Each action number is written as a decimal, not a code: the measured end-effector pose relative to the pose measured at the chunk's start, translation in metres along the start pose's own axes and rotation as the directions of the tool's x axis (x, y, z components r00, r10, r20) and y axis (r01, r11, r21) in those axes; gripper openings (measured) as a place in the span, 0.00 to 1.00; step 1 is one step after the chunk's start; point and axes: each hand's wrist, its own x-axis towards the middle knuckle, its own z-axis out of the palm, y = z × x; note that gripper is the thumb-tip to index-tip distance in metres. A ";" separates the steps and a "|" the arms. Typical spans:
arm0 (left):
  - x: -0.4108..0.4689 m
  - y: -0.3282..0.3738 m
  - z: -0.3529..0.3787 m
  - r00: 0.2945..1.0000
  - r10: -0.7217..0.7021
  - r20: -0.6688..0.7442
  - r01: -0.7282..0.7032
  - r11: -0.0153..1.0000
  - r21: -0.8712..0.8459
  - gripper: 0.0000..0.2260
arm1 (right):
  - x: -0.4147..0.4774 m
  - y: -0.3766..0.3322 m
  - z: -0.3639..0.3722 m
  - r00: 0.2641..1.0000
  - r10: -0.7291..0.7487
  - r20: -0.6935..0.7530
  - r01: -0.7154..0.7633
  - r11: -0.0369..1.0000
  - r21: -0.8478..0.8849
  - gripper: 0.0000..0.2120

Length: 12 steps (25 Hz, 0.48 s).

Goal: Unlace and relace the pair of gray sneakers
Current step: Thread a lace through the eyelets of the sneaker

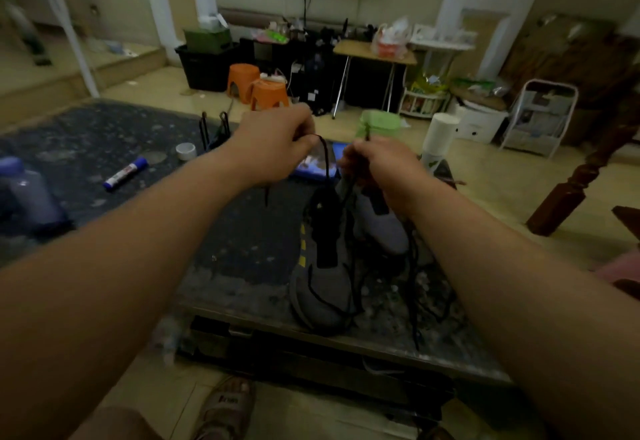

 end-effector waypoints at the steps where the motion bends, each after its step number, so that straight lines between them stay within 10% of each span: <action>1: 0.014 0.015 -0.019 0.998 0.005 0.068 -0.004 1.000 -0.018 0.08 | -0.004 -0.021 0.005 0.997 -0.051 0.055 0.053 0.997 -0.053 0.12; 12: 0.027 0.040 -0.082 0.984 -0.168 0.062 0.179 0.903 -0.390 0.12 | -0.038 -0.074 0.015 0.978 0.072 0.196 -0.077 0.997 0.018 0.18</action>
